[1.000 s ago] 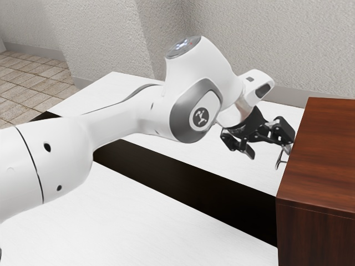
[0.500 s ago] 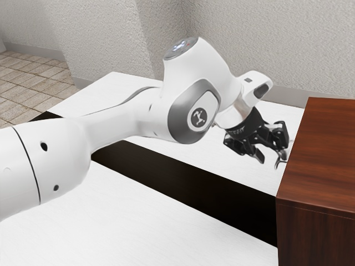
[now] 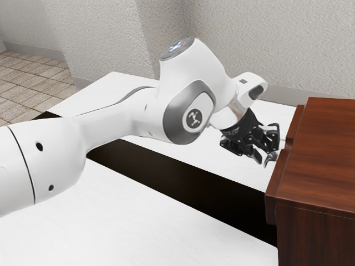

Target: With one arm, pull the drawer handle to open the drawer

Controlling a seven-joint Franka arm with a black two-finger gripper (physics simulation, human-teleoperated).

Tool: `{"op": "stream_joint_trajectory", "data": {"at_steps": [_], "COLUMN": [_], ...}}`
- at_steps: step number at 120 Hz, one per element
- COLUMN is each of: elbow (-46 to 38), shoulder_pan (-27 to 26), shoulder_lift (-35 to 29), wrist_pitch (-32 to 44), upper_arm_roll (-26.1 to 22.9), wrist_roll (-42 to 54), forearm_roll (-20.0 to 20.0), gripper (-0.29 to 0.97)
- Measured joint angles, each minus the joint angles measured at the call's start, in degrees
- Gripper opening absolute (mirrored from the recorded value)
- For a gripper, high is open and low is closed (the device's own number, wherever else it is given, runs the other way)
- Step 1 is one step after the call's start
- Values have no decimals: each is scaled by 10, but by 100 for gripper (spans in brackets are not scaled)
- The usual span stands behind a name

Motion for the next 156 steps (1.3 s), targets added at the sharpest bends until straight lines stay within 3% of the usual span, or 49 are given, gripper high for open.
{"op": "stream_joint_trajectory", "data": {"at_steps": [133, 156], "elbow": [-62, -62], "shoulder_pan": [24, 23], "shoulder_lift": [-55, -54], "wrist_pitch": [15, 13], "upper_arm_roll": [2, 1], "wrist_roll": [21, 13], "forearm_roll": [37, 60], "gripper": [15, 14]}}
